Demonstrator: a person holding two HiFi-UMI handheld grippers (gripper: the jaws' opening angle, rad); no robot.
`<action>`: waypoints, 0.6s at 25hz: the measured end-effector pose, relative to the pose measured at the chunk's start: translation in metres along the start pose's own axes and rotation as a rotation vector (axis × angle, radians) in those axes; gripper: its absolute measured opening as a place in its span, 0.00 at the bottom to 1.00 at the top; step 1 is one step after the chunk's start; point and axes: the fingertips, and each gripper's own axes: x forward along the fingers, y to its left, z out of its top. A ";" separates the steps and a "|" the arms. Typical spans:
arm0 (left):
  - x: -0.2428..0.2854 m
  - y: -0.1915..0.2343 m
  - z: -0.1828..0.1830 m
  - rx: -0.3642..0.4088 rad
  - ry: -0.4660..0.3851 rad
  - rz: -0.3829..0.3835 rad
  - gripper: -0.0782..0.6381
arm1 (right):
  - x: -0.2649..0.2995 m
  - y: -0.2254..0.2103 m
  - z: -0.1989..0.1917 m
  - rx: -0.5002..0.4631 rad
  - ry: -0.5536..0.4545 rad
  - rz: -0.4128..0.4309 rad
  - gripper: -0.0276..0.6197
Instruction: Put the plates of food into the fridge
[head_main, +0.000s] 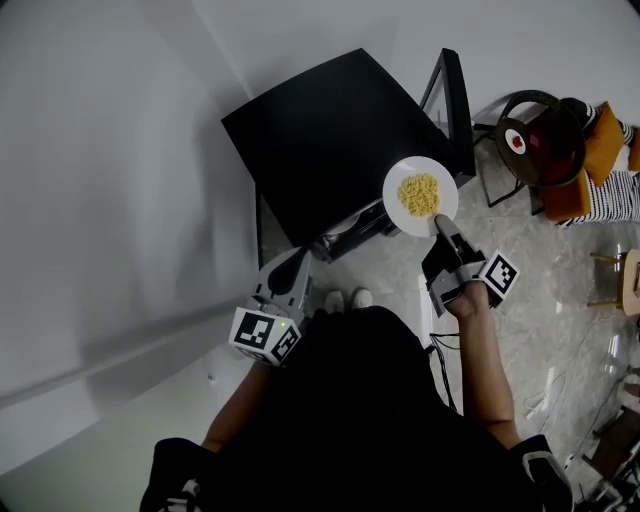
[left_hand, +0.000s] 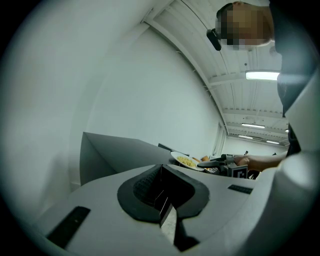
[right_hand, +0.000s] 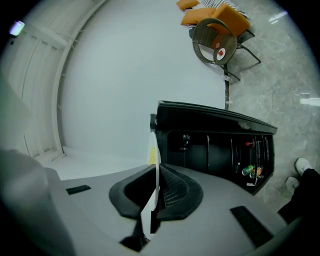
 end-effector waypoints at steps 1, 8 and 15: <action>0.001 -0.001 -0.001 0.003 0.002 -0.007 0.14 | -0.005 -0.002 0.000 0.004 -0.006 -0.001 0.09; 0.015 -0.003 -0.005 -0.014 0.010 -0.040 0.14 | -0.027 -0.020 0.004 0.004 -0.015 -0.030 0.09; 0.020 -0.010 -0.014 -0.006 0.037 -0.045 0.14 | -0.025 -0.061 0.004 -0.030 0.009 -0.091 0.09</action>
